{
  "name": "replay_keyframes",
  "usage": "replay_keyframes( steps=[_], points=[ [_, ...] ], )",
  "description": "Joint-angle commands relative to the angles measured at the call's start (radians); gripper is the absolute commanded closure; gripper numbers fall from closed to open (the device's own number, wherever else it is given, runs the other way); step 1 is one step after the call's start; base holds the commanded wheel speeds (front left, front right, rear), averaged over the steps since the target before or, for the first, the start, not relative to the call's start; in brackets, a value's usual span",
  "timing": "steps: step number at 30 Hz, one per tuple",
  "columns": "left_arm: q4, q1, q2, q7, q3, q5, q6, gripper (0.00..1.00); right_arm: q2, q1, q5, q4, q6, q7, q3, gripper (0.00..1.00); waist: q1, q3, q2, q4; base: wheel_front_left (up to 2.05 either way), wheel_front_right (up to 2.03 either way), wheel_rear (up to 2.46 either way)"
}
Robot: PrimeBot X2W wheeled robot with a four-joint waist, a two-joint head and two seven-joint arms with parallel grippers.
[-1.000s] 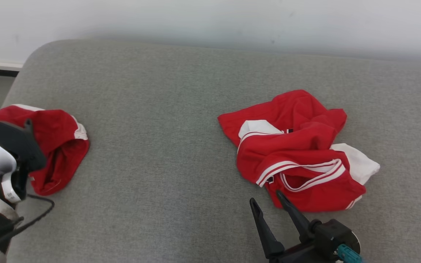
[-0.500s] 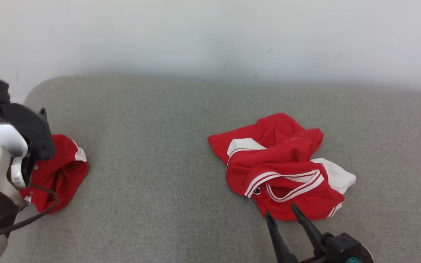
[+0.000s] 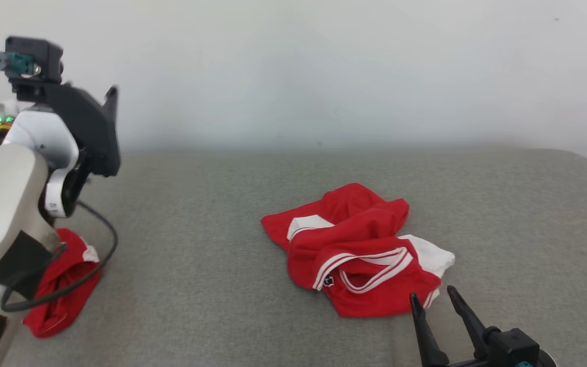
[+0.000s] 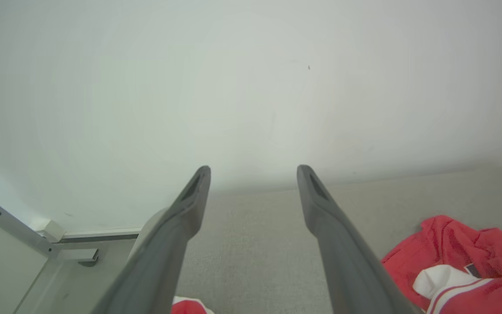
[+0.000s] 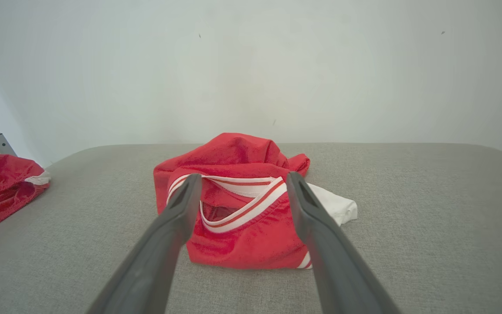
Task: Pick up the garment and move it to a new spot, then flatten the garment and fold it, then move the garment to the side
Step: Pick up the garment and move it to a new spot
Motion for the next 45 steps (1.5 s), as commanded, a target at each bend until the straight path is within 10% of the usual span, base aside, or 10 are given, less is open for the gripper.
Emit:
replay_keyframes(
  steps=[1, 14, 23, 45],
  points=[
    [-0.044, 0.019, -0.011, -0.031, 0.016, -0.012, 0.012, 0.0, 0.002, 0.003, -0.012, -0.004, -0.002, -0.004, -0.01, 0.0, 0.0002, -0.015, 0.0001, -0.042, 0.0, 0.0, 0.0],
    [-0.416, 0.604, -0.105, -0.575, 0.214, -0.103, 0.208, 0.0, 0.002, 0.011, -0.059, -0.05, -0.002, 0.031, -0.085, 0.0, 0.0002, -0.013, 0.0001, -0.172, 0.0, 0.0, 0.0],
    [-0.536, 0.91, -0.167, -0.654, 0.217, 0.104, 0.244, 0.0, 0.002, 0.019, -0.069, -0.045, -0.002, 0.027, -0.106, 0.0, 0.0002, -0.003, 0.0001, -0.134, 0.0, 0.0, 0.0],
    [-0.521, 1.242, -0.398, -0.653, 0.531, 0.463, -0.046, 0.0, 0.002, 0.027, -0.077, 0.05, -0.002, -0.051, -0.075, 0.0, 0.0002, -0.017, 0.0001, -0.024, 0.0, 0.0, 0.0]
  ],
)
